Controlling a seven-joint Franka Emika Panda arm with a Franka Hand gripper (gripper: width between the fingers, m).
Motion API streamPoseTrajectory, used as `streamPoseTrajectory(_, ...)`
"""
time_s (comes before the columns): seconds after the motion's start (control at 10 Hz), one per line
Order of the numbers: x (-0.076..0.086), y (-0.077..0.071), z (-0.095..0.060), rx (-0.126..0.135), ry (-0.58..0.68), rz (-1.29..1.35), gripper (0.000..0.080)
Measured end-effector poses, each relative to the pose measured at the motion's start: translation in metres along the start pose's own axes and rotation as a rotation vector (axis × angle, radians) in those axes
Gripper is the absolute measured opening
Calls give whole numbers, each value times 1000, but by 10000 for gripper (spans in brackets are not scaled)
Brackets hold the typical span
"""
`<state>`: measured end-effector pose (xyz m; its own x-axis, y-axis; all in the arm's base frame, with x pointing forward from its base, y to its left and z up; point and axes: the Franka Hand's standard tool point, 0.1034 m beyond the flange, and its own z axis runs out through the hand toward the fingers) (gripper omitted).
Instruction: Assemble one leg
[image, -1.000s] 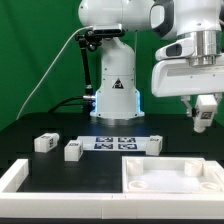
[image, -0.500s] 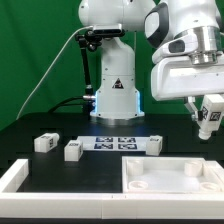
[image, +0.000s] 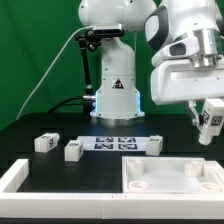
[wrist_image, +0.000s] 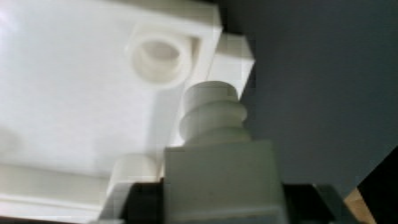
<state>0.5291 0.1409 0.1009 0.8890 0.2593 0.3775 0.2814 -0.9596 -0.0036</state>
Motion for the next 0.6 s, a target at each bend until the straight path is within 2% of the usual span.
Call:
streamPoseTrajectory(0.3,55,30,20,-20,35,-72,291)
streamPoseTrajectory(0.4,61,37,24,-24,43,-82,291)
streamPoseTrajectory(0.6,61,34,24,-23,54,-87,291)
